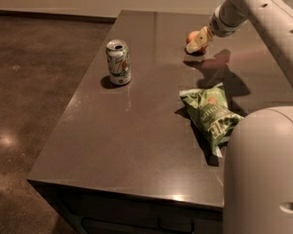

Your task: Move apple near green jalapeno chip bag

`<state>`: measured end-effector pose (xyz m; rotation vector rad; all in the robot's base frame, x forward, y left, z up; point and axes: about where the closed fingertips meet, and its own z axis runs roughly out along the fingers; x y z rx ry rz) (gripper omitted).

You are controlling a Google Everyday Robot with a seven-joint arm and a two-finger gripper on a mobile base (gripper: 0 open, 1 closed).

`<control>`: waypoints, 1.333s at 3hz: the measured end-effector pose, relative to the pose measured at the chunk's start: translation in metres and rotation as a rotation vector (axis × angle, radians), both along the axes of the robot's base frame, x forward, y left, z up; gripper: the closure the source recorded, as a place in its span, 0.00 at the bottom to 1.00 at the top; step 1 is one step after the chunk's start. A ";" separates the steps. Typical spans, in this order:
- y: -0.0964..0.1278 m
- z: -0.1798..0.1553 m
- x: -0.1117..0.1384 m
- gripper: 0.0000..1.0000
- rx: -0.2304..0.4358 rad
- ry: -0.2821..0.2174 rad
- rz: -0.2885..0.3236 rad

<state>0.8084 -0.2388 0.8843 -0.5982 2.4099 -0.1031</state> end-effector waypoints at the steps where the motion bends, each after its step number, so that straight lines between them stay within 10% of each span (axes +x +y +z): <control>1: 0.011 -0.009 0.007 0.00 0.024 0.011 0.024; 3: 0.021 -0.017 0.020 0.12 0.065 0.015 0.054; 4: 0.024 -0.016 0.023 0.35 0.070 0.017 0.072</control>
Offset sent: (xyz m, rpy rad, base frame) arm 0.0280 0.0216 -0.0060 0.0851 -0.0034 0.0650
